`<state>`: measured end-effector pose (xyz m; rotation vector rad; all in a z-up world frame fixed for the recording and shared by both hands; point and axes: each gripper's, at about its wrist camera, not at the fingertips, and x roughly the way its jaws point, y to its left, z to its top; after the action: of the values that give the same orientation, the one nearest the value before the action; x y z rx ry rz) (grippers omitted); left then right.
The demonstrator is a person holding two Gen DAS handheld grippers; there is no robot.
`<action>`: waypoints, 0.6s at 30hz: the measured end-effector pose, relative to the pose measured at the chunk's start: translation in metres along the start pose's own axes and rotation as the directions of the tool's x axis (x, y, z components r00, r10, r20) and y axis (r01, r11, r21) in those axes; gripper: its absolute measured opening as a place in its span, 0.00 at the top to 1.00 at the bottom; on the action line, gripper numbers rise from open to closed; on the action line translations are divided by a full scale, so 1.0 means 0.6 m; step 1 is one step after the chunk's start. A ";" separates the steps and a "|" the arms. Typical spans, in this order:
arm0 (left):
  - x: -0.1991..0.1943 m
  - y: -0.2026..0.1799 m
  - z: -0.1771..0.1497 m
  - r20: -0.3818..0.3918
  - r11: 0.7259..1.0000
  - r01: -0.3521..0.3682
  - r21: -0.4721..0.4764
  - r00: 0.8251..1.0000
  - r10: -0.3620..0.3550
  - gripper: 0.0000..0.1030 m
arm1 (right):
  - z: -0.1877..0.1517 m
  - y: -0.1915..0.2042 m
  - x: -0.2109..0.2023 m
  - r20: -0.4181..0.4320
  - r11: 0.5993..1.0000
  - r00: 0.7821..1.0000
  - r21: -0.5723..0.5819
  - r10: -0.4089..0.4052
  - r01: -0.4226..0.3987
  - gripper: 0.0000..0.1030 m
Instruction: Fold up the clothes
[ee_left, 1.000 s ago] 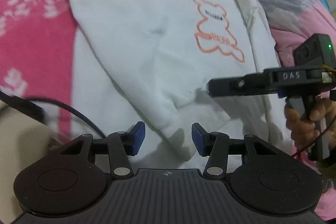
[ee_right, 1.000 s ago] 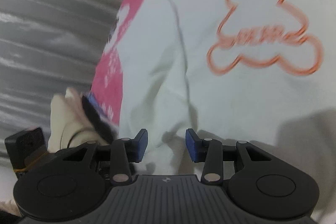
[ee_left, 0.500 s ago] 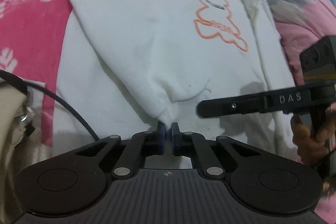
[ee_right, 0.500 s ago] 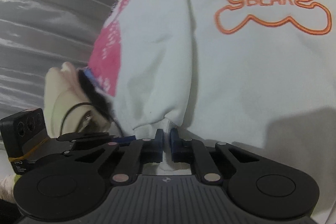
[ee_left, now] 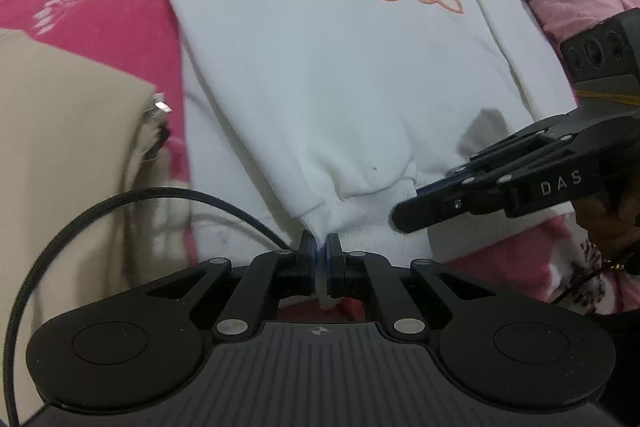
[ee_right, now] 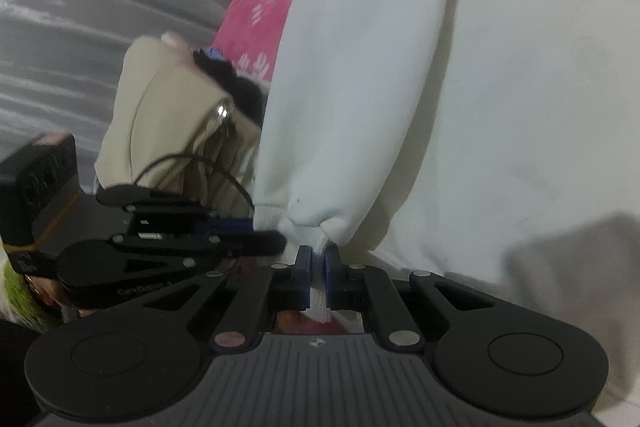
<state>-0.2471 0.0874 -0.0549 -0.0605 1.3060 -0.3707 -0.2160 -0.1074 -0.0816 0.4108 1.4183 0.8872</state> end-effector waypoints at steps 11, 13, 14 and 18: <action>0.009 0.000 -0.006 -0.013 0.987 -0.112 0.112 0.993 0.114 0.97 | -0.005 0.016 0.033 -0.005 0.997 0.999 -0.074 -0.037 0.037 0.94; 0.015 -0.004 -0.011 -0.010 0.978 -0.139 0.154 0.990 0.142 0.96 | -0.008 0.016 0.046 -0.002 0.995 0.999 -0.084 -0.053 0.052 0.94; 0.015 -0.008 -0.013 -0.009 0.972 -0.145 0.183 0.989 0.150 0.95 | -0.010 0.013 0.053 0.002 0.995 0.998 -0.084 -0.060 0.060 0.91; -0.022 -0.008 -0.016 -0.020 0.968 -0.121 0.218 0.992 0.128 0.88 | -0.025 0.010 0.062 0.009 0.993 0.998 -0.100 -0.062 0.063 0.77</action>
<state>-0.2602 0.0882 -0.0438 0.2114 1.2891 -0.4054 -0.2350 -0.0800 -0.1043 0.2917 1.3683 0.9014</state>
